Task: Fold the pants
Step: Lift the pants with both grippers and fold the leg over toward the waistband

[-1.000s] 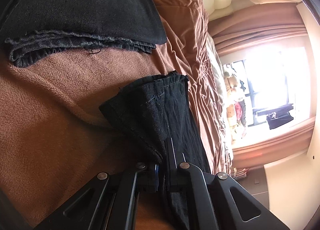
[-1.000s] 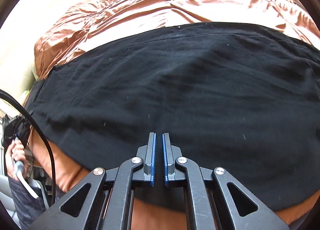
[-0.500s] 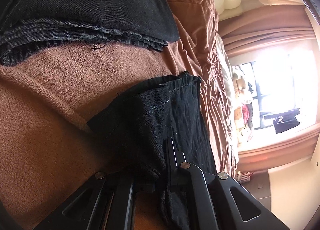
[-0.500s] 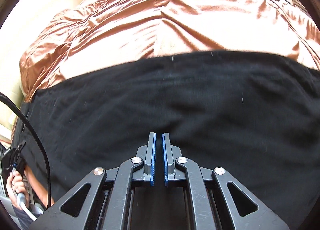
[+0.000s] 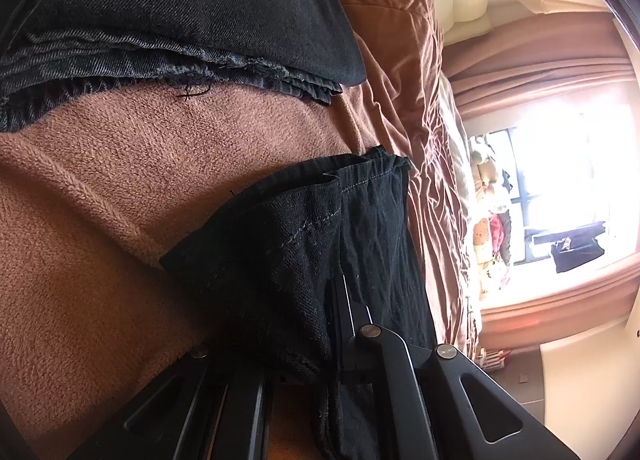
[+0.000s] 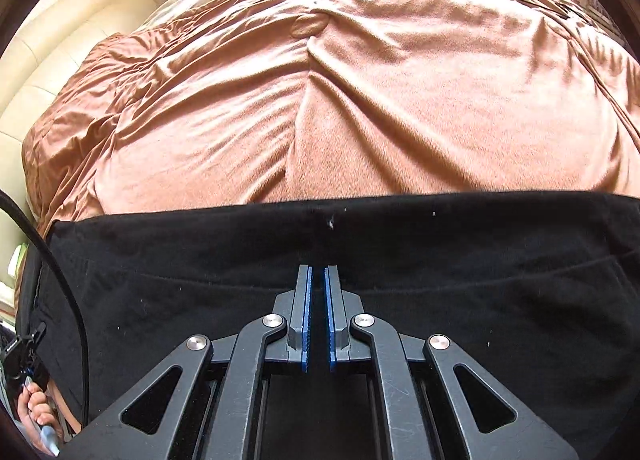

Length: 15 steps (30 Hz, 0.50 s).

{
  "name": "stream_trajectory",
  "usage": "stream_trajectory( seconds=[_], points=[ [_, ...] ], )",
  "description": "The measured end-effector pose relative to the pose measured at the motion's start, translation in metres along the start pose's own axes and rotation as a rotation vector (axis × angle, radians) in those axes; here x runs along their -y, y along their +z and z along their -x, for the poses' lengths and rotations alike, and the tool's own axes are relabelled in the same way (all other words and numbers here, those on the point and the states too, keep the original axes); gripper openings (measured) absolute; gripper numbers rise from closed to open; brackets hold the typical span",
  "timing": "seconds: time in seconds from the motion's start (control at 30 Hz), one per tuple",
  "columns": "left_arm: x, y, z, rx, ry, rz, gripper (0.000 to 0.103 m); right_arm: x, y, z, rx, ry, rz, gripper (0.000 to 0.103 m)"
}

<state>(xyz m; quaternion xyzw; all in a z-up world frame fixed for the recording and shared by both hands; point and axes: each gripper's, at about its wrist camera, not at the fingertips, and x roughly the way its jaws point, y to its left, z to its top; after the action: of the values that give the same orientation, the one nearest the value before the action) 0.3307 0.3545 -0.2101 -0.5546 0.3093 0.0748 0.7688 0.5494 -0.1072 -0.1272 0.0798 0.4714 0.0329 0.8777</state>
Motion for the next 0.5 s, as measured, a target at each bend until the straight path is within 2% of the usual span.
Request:
stream_trajectory(
  seconds=[0.23, 0.5],
  points=[
    [0.011, 0.0, 0.014, 0.012, -0.063, -0.006, 0.006, 0.0, 0.005, -0.004, -0.015, 0.002, 0.002, 0.003],
    [0.064, -0.004, 0.039, 0.025, -0.152, -0.09, 0.006, 0.003, -0.013, 0.029, -0.004, 0.065, 0.012, 0.003]
  ],
)
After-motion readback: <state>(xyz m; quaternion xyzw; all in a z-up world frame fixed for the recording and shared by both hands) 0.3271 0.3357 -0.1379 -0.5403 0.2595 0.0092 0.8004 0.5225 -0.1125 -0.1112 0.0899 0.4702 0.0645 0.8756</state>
